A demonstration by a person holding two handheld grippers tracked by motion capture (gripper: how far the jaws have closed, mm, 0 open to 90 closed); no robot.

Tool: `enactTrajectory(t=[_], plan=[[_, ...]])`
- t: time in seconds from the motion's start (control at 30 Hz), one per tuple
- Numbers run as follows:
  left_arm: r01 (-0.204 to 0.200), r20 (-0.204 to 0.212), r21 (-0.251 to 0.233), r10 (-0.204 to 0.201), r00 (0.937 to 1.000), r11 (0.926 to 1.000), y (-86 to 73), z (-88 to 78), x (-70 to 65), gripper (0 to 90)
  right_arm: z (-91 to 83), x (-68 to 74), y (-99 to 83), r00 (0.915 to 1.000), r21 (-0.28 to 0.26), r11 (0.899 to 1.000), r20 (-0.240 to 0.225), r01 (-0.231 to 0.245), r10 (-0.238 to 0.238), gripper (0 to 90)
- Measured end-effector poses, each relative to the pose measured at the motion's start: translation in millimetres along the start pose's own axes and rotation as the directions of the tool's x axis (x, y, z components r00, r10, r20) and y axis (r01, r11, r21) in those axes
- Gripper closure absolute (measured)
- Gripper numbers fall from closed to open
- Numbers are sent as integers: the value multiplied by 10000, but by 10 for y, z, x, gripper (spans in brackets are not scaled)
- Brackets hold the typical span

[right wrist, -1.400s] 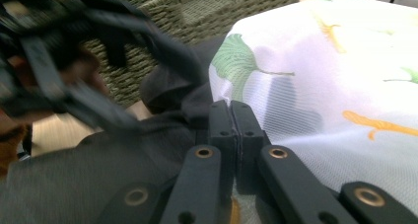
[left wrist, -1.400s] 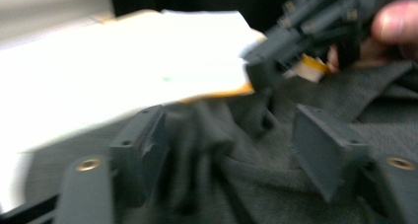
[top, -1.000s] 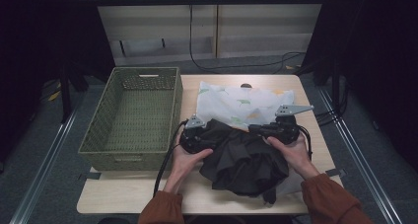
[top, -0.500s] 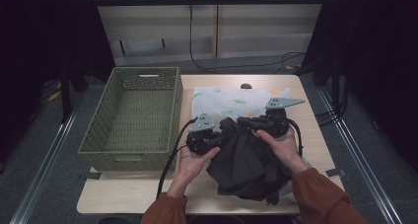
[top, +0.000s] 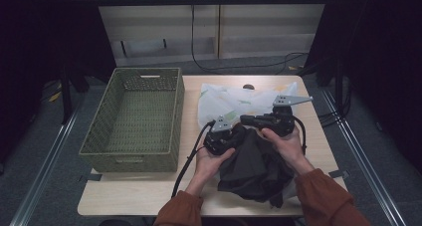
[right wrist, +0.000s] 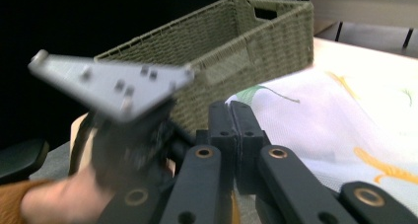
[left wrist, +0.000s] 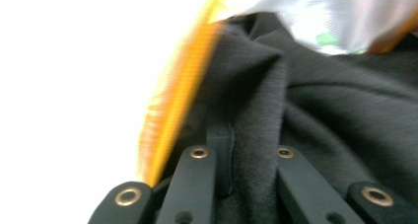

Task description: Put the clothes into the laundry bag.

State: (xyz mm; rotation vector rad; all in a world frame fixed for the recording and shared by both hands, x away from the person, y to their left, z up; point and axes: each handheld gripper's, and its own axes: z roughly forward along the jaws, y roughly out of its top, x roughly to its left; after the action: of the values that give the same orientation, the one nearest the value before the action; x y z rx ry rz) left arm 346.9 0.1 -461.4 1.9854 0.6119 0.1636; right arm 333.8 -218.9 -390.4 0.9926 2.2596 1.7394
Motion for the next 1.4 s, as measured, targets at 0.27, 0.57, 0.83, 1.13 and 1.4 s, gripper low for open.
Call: enactTrajectory(t=[0.27,0.57,0.83,1.13,1.4], plan=[[-233,459,3,232,9987,9997,-22,-116,-89,435,-162,103,-250,9987,876,9949,114,491,-503,893],[-800,826,-986,883,9927,9919,26,-500,-390,235,-75,-29,-363,9996,1006,9949,261,90,-117,890],[-695,719,1101,618,9955,9915,-267,117,-441,108,-22,-11,-374,9980,1102,9934,498,328,-385,858],[-233,298,897,207,9993,9957,-309,26,-168,267,-191,-152,-387,9946,1373,9904,1001,150,-290,628],[332,268,488,-346,9990,9983,-344,-59,32,194,-40,-178,-494,9916,2122,9767,1149,335,-590,796]])
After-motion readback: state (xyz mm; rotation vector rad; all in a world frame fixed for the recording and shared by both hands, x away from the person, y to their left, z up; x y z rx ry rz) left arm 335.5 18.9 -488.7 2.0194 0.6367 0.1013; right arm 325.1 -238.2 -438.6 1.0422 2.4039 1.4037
